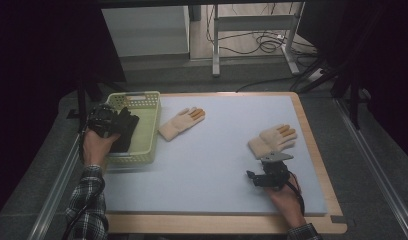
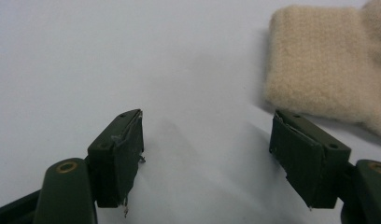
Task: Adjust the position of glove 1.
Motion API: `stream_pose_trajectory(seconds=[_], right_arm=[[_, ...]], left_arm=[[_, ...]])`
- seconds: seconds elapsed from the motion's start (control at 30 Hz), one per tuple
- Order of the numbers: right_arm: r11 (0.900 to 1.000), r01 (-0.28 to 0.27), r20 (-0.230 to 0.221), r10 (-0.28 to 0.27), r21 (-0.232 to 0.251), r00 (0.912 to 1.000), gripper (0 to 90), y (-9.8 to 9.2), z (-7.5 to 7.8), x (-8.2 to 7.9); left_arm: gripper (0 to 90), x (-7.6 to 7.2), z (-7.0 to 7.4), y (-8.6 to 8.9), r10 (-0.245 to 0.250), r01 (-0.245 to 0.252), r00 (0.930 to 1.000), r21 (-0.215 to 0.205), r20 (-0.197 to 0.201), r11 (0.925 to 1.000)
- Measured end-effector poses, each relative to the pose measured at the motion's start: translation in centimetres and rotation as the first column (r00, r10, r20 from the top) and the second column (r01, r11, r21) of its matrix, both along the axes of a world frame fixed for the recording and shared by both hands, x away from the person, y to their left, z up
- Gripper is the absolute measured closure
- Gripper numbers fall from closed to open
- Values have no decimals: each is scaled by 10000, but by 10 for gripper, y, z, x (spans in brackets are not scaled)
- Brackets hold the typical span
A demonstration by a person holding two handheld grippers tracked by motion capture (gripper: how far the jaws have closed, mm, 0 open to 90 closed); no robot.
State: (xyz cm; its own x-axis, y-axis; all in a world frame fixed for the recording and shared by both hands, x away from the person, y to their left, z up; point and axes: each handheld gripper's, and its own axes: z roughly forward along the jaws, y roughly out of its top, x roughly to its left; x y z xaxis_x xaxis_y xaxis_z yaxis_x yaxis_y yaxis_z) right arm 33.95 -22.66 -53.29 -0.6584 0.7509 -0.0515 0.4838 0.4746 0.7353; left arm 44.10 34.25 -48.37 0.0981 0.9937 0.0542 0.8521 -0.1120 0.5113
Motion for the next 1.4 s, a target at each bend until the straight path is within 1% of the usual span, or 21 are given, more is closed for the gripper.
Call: stream_pose_trajectory(seconds=[0.07,0.2,0.27,0.33,0.4,0.43,0.5,0.57,0.63,0.8,0.83,0.9,0.97,1.1,1.23,1.33,1.37,1.4], right_arm=[[10000,0,2,0,0,10000,257,0,0,0],[10000,1,8,-1,-6,10000,256,0,0,0],[10000,4,2,-4,-3,10000,256,0,0,0],[10000,10,3,-10,-6,10000,255,0,0,0],[10000,11,3,-11,-4,10000,255,0,0,0],[10000,11,1,-11,-5,10000,255,0,0,0],[10000,7,-11,-7,-24,10000,254,0,0,0],[10000,8,0,-8,-32,10000,254,0,0,0],[10000,12,-7,-12,-28,10000,254,0,0,0],[10000,21,-20,-21,-23,10000,253,0,0,0],[10000,21,-18,-21,-25,10000,252,0,0,0],[10000,23,-14,-23,-29,10000,252,0,0,0],[10000,25,-13,-25,-30,10000,252,0,0,0],[10000,40,-14,-40,-36,10000,250,0,0,0],[10000,48,-21,-48,-42,10000,249,0,0,0],[10000,49,-19,-49,-42,10000,248,0,0,0],[10000,49,-21,-49,-41,10000,248,0,0,0],[10000,48,-21,-48,-41,10000,248,0,0,0]], left_arm=[[108,-2,1,3,-89,92,9999,-280,125,9996],[87,-7,3,7,-236,273,9987,-848,448,9960],[88,-9,6,9,-175,231,9982,-968,579,9950],[94,-11,10,10,-55,175,9956,-1283,932,9916],[105,-16,14,9,-128,357,9910,-1709,1334,9846],[106,-18,15,8,-192,496,9880,-1973,1536,9791],[103,-23,17,5,-491,912,9821,-2311,1816,9686],[79,-28,18,1,-854,1328,9766,-2412,1972,9614],[55,-32,18,-3,-1116,1656,9705,-2544,2138,9528],[34,-41,19,-15,-1753,2438,9520,-2751,2510,9300],[31,-44,20,-18,-1863,2563,9483,-2738,2570,9270],[28,-48,21,-24,-2104,2847,9390,-2715,2720,9194],[25,-53,23,-31,-2303,3081,9301,-2665,2860,9133],[22,-63,27,-43,-2663,3520,9099,-2524,3182,9013],[22,-74,29,-56,-2989,3956,8875,-2472,3508,8845],[22,-80,29,-65,-3274,4250,8723,-2321,3632,8749],[20,-83,28,-69,-3378,4330,8680,-2218,3640,8737],[20,-85,28,-72,-3534,4474,8596,-2096,3691,8694]])
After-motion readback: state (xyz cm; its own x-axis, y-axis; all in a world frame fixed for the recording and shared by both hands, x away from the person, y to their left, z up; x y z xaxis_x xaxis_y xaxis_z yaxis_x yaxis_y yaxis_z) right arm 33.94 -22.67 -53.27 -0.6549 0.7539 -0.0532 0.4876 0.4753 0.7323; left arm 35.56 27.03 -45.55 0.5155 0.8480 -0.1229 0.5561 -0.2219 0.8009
